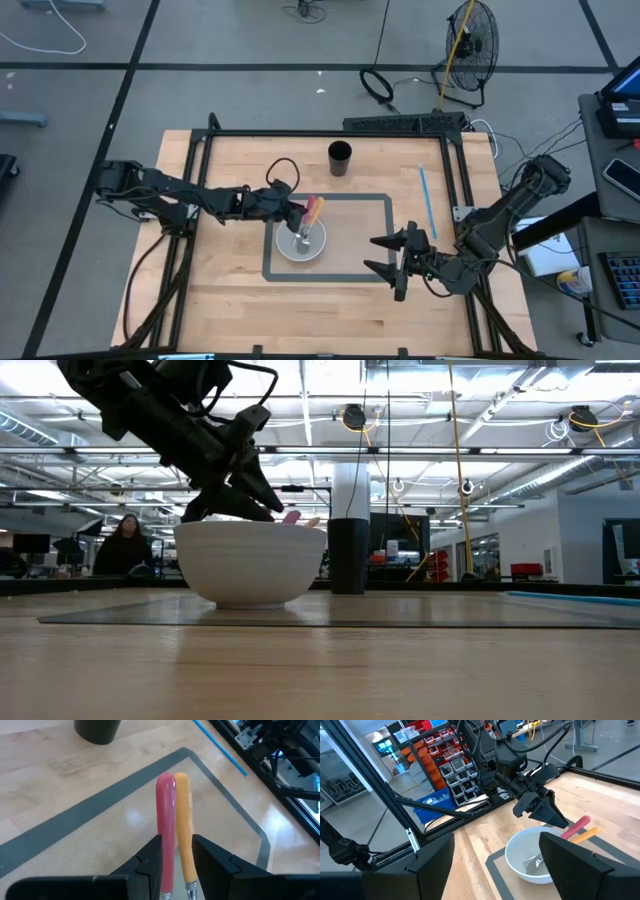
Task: Pick & Place Utensil
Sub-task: Put the black cup on the light brown mat to the right of the white bowl
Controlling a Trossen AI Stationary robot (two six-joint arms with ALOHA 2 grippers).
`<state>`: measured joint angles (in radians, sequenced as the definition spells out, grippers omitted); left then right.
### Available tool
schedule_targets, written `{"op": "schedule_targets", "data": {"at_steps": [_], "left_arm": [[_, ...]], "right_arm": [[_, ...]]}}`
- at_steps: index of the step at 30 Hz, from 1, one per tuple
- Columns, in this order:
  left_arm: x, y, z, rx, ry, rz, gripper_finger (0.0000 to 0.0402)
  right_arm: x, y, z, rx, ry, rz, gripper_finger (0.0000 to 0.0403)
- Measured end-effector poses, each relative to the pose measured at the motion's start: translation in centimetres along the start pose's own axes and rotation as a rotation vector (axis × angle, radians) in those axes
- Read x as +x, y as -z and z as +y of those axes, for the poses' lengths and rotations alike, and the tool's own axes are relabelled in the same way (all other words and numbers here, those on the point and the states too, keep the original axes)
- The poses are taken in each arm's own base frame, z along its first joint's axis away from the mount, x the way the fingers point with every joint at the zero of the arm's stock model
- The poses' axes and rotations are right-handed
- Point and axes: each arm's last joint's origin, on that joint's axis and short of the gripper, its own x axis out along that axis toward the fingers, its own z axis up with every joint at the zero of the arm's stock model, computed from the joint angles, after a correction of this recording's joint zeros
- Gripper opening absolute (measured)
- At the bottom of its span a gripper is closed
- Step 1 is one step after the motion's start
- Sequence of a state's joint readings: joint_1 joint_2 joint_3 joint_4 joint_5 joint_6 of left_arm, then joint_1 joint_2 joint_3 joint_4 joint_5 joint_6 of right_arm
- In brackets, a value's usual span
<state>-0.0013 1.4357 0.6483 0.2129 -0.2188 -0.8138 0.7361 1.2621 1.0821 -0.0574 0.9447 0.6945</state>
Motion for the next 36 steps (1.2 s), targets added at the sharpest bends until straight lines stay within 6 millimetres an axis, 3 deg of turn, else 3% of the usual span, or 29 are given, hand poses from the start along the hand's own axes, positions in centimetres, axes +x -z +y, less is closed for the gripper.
{"op": "schedule_targets", "data": {"at_steps": [7,12,16,23,30,36], "left_arm": [[0.0,-0.1,-0.2,0.047,0.024,-0.007,0.0111],[-1.2,-2.0,-1.2,0.100,0.212,-0.057,0.0111],[-3.3,-3.7,-1.8,0.121,0.336,-0.110,0.0111],[-9.3,-5.9,-3.2,0.284,0.564,-0.242,0.0111],[-14.8,-5.9,-3.3,0.404,0.663,-0.303,0.0113],[-16.5,-4.8,-2.6,0.399,0.616,-0.235,0.0113]], "right_arm": [[0.0,0.0,0.0,-0.003,0.001,0.002,0.0286],[0.0,0.1,-0.1,-0.011,0.005,0.006,0.0286],[0.1,0.1,-0.2,-0.020,0.015,0.009,0.0286],[1.6,-0.5,-1.4,-0.045,0.067,0.016,0.0286],[4.2,-3.4,-5.0,-0.032,0.095,0.065,0.0286],[5.8,-7.3,-10.5,0.002,0.195,0.054,0.0286]]}}
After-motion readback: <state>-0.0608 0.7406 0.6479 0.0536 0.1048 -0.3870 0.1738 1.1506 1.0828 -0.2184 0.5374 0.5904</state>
